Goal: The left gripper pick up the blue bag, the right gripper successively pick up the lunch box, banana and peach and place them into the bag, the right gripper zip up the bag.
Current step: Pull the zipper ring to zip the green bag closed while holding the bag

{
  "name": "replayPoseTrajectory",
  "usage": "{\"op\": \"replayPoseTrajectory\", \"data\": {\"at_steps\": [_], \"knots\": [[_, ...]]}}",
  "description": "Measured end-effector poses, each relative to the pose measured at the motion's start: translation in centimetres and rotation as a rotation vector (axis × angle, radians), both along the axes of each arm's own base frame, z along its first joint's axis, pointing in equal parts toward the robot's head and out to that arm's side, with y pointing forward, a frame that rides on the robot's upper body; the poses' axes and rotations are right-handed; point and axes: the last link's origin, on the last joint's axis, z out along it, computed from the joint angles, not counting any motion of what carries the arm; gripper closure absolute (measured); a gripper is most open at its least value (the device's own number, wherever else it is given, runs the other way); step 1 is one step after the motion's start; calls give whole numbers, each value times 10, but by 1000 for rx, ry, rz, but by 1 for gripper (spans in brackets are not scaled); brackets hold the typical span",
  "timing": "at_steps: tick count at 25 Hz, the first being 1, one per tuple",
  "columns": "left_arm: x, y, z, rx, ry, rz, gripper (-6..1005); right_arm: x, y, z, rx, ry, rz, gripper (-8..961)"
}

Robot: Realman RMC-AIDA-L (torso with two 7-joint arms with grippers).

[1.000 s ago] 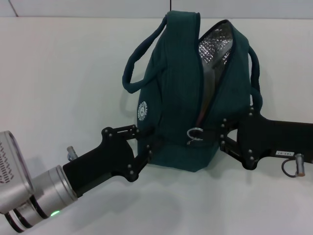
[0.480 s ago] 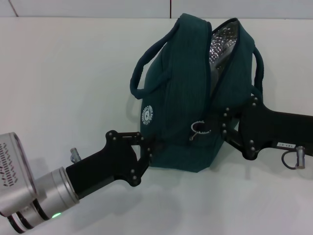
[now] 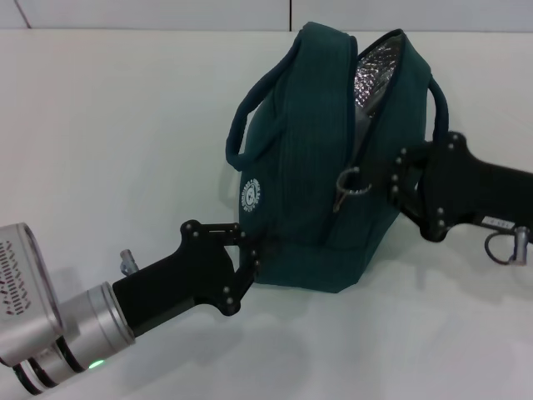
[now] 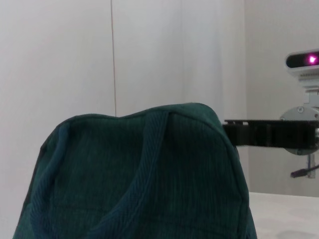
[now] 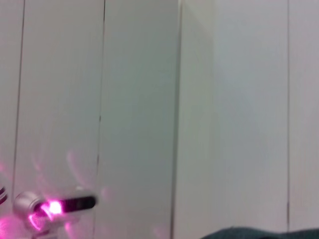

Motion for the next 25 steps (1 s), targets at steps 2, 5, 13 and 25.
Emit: {"op": "replayPoseTrajectory", "data": {"at_steps": [2,5,13,25], "knots": [[0,0,0,1,0,-1,932,-1,2,2,21,17,2,945],[0,1,0,1,4,-1,932,-3,5,8,74,58,-2,947],[2,3,-3,-13,15,-18,931,-4,12,22,228,170,-24,953],[13,0,-1,-29,-28,-73,931,3,9,16,298,207,-48,947]]}}
